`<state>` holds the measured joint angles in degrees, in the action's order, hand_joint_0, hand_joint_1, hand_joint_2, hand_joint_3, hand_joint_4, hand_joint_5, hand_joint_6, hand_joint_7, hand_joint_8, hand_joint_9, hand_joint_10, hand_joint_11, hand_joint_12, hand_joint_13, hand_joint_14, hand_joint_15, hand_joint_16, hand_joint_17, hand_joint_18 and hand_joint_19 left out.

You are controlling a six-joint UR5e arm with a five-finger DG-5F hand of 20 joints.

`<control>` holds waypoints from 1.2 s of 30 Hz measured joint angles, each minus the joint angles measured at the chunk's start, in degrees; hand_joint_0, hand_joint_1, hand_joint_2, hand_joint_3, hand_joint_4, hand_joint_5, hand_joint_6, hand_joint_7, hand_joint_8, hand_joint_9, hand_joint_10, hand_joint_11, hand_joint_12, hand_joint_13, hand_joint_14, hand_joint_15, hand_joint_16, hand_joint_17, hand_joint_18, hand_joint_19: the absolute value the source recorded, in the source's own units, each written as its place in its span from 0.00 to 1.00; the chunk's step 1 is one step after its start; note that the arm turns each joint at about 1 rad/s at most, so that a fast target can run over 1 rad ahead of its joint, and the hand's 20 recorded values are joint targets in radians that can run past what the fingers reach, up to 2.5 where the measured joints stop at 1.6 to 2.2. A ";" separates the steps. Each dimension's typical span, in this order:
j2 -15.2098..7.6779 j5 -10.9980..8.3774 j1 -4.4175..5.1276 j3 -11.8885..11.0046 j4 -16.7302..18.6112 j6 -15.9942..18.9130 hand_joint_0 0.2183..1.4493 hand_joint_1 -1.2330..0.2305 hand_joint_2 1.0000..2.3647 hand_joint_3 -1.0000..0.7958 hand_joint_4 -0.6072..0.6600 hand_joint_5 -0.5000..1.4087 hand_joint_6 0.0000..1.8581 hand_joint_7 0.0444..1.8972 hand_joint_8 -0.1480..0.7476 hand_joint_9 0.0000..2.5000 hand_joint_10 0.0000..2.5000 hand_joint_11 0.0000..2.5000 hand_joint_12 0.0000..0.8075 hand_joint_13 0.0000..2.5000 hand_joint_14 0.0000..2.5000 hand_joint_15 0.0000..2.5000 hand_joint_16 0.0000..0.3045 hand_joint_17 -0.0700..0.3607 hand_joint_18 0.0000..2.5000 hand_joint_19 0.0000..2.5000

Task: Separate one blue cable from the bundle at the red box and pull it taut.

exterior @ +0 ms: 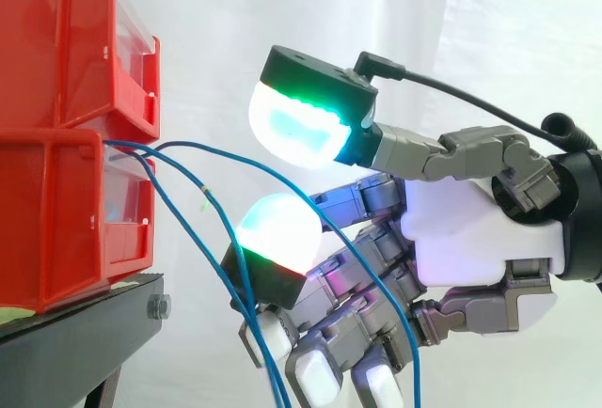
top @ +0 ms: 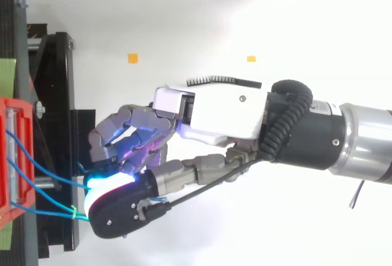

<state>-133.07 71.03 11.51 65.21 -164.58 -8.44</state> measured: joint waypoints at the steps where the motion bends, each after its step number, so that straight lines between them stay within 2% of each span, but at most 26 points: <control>1: 0.00 -0.04 0.03 0.00 0.00 0.00 0.33 0.52 0.00 0.29 0.69 0.17 0.44 0.57 0.61 0.41 0.01 0.33 0.49 0.37 0.01 0.24 0.17 0.43 0.41 0.29; 5: -0.01 -0.12 0.07 0.01 0.02 0.00 0.31 0.44 0.01 0.39 0.71 0.17 0.45 0.61 0.63 0.40 0.01 0.33 0.50 0.36 0.01 0.24 0.17 0.44 0.40 0.29; 9: -0.03 -0.30 0.13 0.01 0.04 0.00 0.30 0.36 0.01 0.45 0.72 0.17 0.46 0.61 0.64 0.39 0.00 0.33 0.52 0.37 0.01 0.24 0.18 0.46 0.41 0.28; 19: -0.08 -1.09 0.23 0.07 0.06 0.20 0.32 0.32 0.01 0.47 0.66 0.16 0.47 0.60 0.63 0.38 0.00 0.34 0.51 0.36 0.01 0.24 0.18 0.45 0.41 0.28; 24: -0.08 -1.63 0.26 0.08 0.05 0.25 0.34 0.30 0.01 0.45 0.61 0.16 0.48 0.58 0.62 0.38 0.01 0.35 0.50 0.36 0.01 0.24 0.18 0.44 0.40 0.28; 32: -0.09 -2.42 0.28 0.21 0.06 0.99 0.40 0.29 0.01 0.35 0.58 0.15 0.48 0.56 0.60 0.38 0.01 0.36 0.49 0.35 0.01 0.23 0.17 0.44 0.39 0.27; 36: -0.09 -2.50 0.35 1.18 0.19 0.99 0.43 0.30 0.00 0.30 0.55 0.15 0.48 0.54 0.60 0.39 0.01 0.38 0.49 0.36 0.01 0.23 0.17 0.44 0.39 0.26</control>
<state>-133.16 68.52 11.86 66.38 -164.39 -7.45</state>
